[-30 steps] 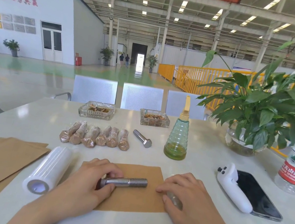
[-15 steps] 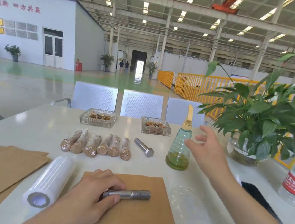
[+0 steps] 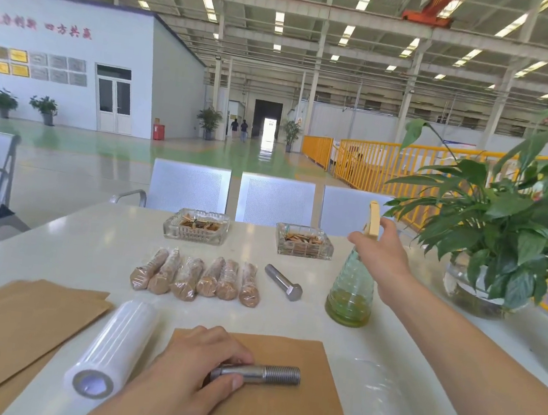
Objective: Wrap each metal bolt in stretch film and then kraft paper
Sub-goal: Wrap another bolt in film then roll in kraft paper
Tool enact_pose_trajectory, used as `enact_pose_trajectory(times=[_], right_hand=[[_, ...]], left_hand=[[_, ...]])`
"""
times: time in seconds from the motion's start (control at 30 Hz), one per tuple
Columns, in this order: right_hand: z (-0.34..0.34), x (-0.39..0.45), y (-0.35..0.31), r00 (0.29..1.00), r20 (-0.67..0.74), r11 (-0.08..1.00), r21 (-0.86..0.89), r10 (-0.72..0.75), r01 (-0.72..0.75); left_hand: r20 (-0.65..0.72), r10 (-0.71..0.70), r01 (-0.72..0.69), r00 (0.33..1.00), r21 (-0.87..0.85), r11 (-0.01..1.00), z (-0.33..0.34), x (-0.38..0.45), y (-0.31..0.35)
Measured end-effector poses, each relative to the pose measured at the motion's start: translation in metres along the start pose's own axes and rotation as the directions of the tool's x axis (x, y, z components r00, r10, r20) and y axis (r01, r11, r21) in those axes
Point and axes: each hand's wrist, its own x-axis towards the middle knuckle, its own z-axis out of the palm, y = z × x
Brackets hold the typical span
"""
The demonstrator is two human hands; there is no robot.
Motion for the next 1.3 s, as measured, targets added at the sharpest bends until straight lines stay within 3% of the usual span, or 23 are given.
enact_pose_trajectory(times=[0.37, 0.63, 0.7, 0.8, 0.9, 1.03, 1.2, 1.3], right_hand=[[-0.009, -0.015, 0.008, 0.989, 0.000, 0.987, -0.056, -0.151, 0.150], [-0.013, -0.040, -0.005, 0.959, -0.092, 0.961, -0.087, -0.269, 0.261], [-0.016, -0.051, -0.017, 0.979, -0.046, 0.977, -0.088, -0.198, 0.194], [-0.020, -0.078, -0.030, 0.988, 0.153, 1.000, 0.005, 0.024, -0.025], [-0.022, -0.112, -0.036, 0.916, 0.373, 0.987, 0.006, 0.146, -0.160], [-0.022, -0.164, -0.038, 0.786, 0.573, 0.971, -0.080, 0.231, -0.227], [-0.020, -0.203, -0.032, 0.629, 0.688, 0.932, -0.243, 0.362, -0.270], [-0.018, -0.211, -0.029, 0.589, 0.709, 0.922, -0.285, 0.388, -0.264]], left_hand=[[-0.003, -0.009, 0.009, 1.000, -0.003, 1.000, 0.003, -0.003, -0.002], [0.001, -0.025, 0.025, 1.000, 0.019, 1.000, 0.003, -0.001, -0.003], [0.002, -0.031, 0.031, 1.000, 0.018, 0.999, 0.003, -0.002, -0.002], [-0.019, -0.060, 0.059, 0.998, -0.006, 0.998, 0.002, -0.001, 0.000], [-0.041, -0.109, 0.108, 0.993, -0.034, 0.994, 0.000, 0.000, 0.005], [-0.057, -0.143, 0.140, 0.988, -0.056, 0.989, -0.003, -0.002, 0.015], [-0.038, -0.160, 0.158, 0.986, -0.044, 0.986, -0.005, -0.003, 0.022], [-0.051, -0.176, 0.173, 0.983, -0.059, 0.983, -0.006, -0.002, 0.025]])
